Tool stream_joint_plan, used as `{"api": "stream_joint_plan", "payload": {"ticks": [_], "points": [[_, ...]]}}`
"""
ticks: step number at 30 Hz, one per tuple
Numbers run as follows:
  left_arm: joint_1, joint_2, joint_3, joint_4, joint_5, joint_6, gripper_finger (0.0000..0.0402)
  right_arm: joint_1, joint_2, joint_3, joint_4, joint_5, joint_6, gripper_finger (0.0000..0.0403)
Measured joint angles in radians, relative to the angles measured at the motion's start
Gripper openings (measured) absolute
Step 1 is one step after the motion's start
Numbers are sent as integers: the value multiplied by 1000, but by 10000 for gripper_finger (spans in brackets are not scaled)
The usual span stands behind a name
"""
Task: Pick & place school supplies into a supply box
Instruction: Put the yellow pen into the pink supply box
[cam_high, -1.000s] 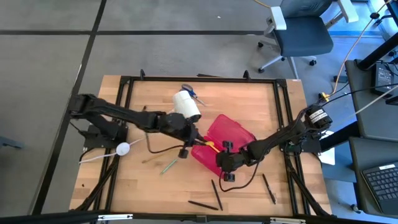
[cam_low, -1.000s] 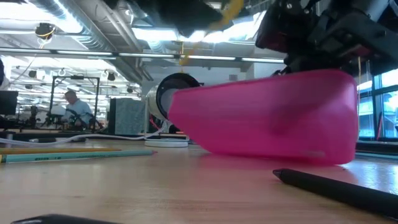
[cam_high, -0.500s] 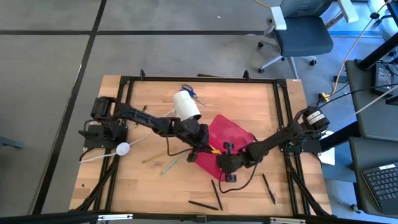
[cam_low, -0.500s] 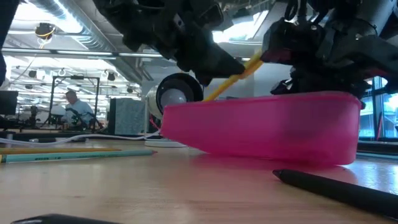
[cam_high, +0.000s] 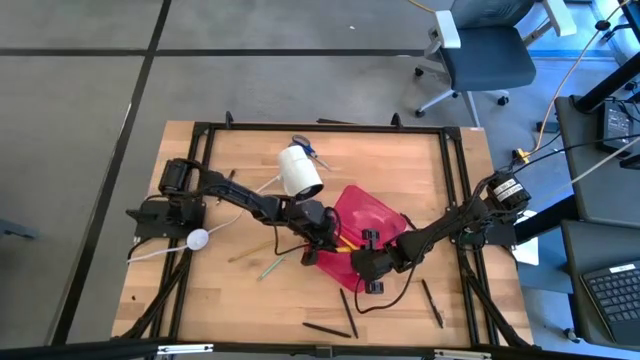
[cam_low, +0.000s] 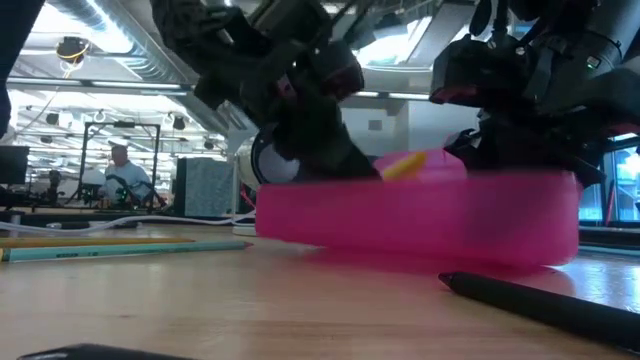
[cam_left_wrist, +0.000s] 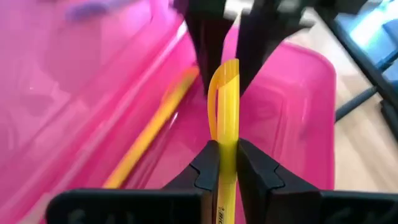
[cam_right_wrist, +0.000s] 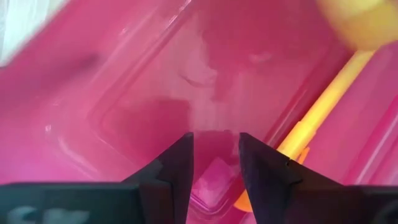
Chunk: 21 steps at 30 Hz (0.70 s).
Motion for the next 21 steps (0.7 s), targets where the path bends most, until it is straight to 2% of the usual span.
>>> {"api": "stream_joint_plan", "payload": {"ticks": [8, 16, 21], "points": [[0, 61, 0, 1, -3, -5, 28, 3, -12, 0, -3, 5, 22, 131], [1, 82, 0, 1, -24, -13, 27, 41, -92, 0, -1, 123, 20, 131], [1, 89, 1, -6, -95, -94, 27, 91, -167, 0, -2, 175, 34, 131]]}}
